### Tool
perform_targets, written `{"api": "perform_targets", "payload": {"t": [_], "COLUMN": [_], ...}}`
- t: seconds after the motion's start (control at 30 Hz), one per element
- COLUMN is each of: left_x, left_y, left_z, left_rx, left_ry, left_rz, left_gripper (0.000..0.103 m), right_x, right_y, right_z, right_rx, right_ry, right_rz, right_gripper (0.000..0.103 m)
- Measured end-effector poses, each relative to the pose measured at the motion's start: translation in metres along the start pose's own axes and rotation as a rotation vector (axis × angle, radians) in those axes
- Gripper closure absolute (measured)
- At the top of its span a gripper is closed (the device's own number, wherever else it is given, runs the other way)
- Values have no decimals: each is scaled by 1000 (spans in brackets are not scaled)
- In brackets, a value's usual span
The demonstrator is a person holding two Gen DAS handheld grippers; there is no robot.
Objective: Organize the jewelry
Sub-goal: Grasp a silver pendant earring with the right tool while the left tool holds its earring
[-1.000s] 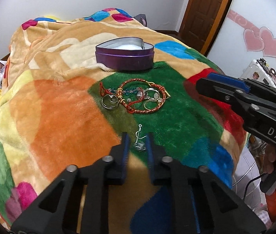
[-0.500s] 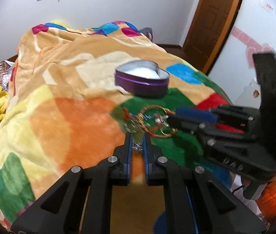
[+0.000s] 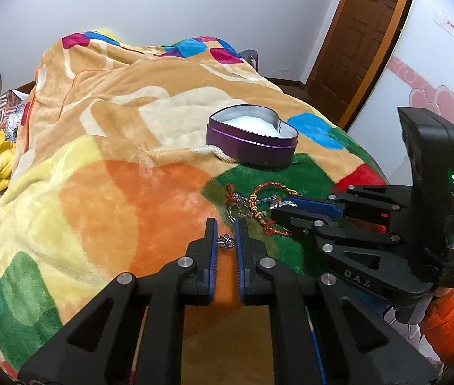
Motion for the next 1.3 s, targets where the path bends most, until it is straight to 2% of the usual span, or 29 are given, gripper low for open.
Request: {"api": "perform_targets", "payload": {"t": [0.13, 0.27, 0.5, 0.63, 0.87, 1.3], "left_x": [-3, -10, -22, -23, -19, -23], "left_y": [-1, -4, -12, -13, -7, -2], "left_z": [-2, -11, -24, -29, -27, -22], "left_rx": [-3, 4, 9, 11, 6, 10], "left_ry": [-13, -39, -84, -94, -80, -76], "left_rz": [4, 1, 6, 3, -3, -22], "left_gripper": [94, 94, 94, 94, 94, 94], "right_x": [0, -2, -12, -10, 0, -1], "right_y": [1, -1, -3, -3, -5, 5], "right_z": [-2, -11, -32, -24, -3, 7], "right_rx": [5, -9, 28, 29, -35, -8], "right_ry": [-2, -17, -71, -51, 23, 46], "right_rz": [2, 37, 35, 36, 99, -21], "right_gripper": [90, 98, 98, 98, 95, 92]}}
Point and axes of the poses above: each gripper's, at about its wrist camera, not at the fingertips, and z roughly the way its jaws point, y to its left, x to its underside, the point moved 10 cm from there along z, roughly the way its jaws point, and after that the axes turned 13 degrees about -z, right-handed, at the moved point
